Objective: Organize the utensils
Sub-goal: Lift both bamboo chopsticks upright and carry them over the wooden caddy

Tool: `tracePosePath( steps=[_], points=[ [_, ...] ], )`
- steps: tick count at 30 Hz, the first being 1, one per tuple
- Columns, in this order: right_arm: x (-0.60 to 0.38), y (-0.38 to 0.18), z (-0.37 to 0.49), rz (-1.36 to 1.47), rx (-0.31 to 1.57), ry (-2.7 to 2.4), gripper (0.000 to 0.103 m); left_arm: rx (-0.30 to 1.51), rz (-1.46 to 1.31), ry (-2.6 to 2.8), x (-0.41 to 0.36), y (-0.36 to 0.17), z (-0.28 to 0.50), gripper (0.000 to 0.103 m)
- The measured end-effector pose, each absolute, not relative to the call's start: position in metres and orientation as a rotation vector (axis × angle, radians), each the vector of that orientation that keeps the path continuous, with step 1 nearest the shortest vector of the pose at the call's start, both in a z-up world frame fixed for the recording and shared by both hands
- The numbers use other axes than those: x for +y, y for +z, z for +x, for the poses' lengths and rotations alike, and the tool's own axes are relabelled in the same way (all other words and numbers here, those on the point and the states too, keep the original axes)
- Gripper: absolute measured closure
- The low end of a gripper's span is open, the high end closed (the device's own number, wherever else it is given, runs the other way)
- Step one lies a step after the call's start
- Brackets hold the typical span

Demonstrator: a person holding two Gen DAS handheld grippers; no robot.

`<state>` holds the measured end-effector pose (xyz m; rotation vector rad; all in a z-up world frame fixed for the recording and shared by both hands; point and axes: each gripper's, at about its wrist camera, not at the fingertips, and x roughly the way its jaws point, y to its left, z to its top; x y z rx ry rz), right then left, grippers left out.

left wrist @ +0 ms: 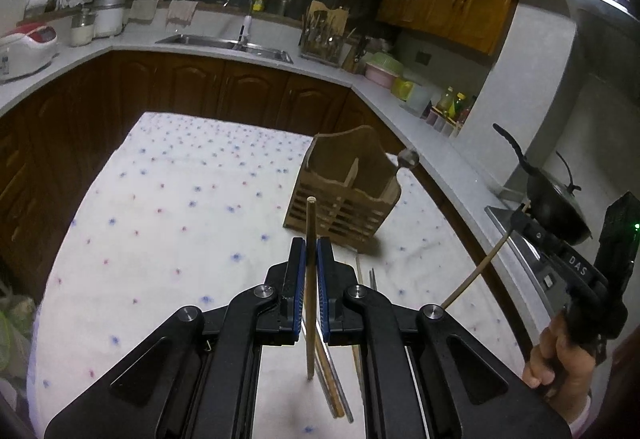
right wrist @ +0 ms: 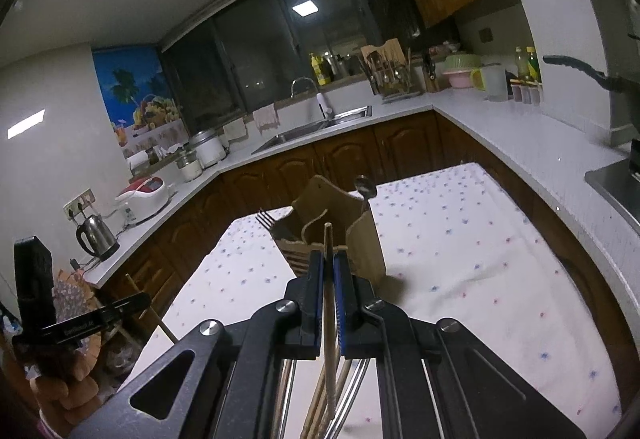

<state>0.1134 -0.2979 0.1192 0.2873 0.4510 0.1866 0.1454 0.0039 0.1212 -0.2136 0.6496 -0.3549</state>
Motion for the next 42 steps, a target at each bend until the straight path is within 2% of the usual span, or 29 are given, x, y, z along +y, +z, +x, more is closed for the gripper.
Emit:
tracePosePath(
  steps=[13, 22, 27, 35, 42],
  points=[
    [-0.308, 0.162, 0.151, 0.301, 0.298, 0.143, 0.098, 0.46, -0.183, -0.359, -0.014, 0.189, 0.186, 0.098],
    [-0.309, 0.188, 0.206, 0.305, 0.199, 0.1, 0.098, 0.361, -0.25, -0.332, -0.021, 0.228, 0.267, 0.098],
    [-0.304, 0.181, 0.237, 0.282, 0.173, 0.075, 0.098, 0.373, -0.284, -0.315, -0.031, 0.212, 0.309, 0.098],
    [-0.294, 0.135, 0.26, 0.242, 0.181, 0.042, 0.098, 0.459, -0.28, -0.285, -0.052, 0.149, 0.349, 0.098],
    [-0.284, 0.097, 0.272, 0.216, 0.271, 0.053, 0.098, 0.543, -0.25, -0.272, -0.06, 0.112, 0.363, 0.098]
  ],
)
